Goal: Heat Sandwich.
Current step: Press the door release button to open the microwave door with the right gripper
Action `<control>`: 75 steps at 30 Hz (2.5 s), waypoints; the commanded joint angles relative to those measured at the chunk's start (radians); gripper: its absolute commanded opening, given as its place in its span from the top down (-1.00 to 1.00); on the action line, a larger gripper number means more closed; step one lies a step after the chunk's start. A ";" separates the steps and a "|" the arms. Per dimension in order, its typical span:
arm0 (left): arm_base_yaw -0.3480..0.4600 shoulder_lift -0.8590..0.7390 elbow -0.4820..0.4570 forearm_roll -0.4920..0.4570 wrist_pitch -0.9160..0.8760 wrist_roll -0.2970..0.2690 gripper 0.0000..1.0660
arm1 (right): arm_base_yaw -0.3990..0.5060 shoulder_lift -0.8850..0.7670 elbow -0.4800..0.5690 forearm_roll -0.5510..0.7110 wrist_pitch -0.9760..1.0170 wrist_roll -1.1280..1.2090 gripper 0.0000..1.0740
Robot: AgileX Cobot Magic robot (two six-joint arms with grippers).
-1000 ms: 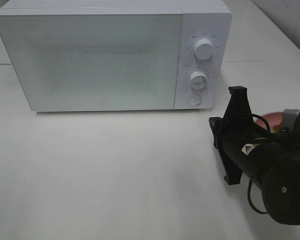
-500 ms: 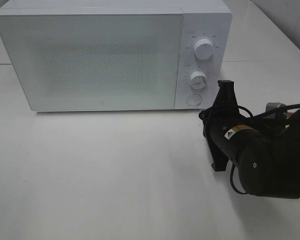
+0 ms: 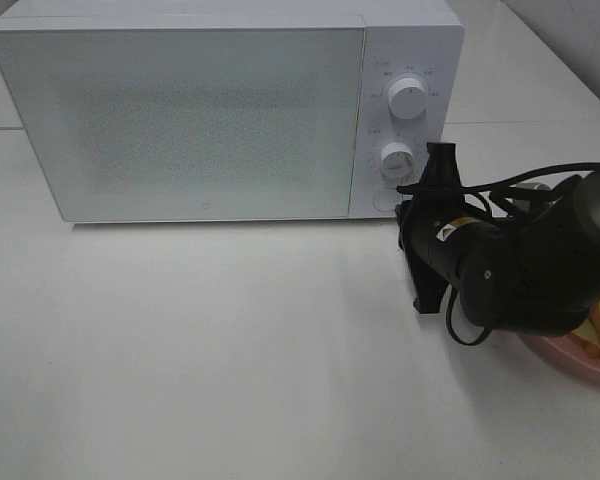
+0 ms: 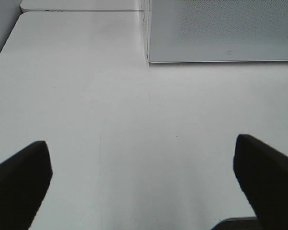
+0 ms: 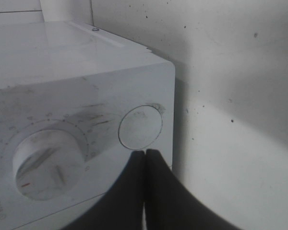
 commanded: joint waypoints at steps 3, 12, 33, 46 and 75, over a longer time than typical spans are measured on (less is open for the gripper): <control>0.005 -0.019 0.001 -0.006 -0.010 -0.005 -0.83 | -0.011 0.030 -0.057 -0.026 0.026 0.013 1.00; 0.005 -0.019 0.001 -0.006 -0.010 -0.005 -0.83 | -0.034 0.101 -0.150 -0.014 0.060 0.001 1.00; 0.005 -0.019 0.001 -0.006 -0.010 -0.005 -0.83 | -0.034 0.159 -0.246 0.099 -0.069 -0.082 1.00; 0.005 -0.019 0.001 -0.006 -0.010 -0.005 -0.83 | -0.057 0.164 -0.281 0.095 -0.191 -0.094 1.00; 0.005 -0.019 0.001 -0.006 -0.010 -0.005 -0.83 | -0.104 0.181 -0.362 0.060 -0.170 -0.180 1.00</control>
